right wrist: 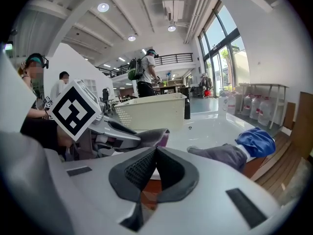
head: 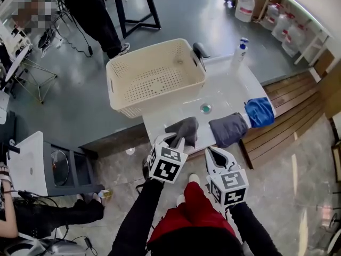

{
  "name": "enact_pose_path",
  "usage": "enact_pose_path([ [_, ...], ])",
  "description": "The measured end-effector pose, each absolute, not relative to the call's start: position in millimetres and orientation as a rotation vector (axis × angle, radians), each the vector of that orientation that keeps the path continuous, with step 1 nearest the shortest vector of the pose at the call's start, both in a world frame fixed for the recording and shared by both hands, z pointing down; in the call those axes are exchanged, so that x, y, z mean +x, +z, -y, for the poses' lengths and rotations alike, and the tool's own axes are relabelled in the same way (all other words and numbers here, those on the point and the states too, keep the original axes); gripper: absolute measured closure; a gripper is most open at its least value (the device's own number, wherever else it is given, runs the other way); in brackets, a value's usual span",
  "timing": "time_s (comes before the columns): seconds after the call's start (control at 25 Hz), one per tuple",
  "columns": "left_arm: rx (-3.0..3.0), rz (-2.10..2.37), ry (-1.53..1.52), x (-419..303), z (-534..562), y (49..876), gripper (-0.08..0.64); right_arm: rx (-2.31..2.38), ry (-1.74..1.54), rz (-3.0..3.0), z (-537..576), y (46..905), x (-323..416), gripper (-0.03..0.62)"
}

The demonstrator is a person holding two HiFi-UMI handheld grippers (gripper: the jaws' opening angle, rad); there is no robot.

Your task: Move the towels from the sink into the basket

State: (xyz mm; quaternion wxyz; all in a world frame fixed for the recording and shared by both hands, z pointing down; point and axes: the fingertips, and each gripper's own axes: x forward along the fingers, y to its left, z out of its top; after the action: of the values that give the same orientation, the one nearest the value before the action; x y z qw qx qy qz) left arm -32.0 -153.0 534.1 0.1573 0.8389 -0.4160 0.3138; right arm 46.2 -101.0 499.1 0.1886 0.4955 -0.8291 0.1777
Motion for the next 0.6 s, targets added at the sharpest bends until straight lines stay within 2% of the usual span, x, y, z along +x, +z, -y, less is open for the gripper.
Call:
enact_pose_path([
  [0.6,2.473,1.33,0.717,-41.6,171.3,455.2,0.489,1.419,0.413,2.374,124.4,463.1,47.4,0.584],
])
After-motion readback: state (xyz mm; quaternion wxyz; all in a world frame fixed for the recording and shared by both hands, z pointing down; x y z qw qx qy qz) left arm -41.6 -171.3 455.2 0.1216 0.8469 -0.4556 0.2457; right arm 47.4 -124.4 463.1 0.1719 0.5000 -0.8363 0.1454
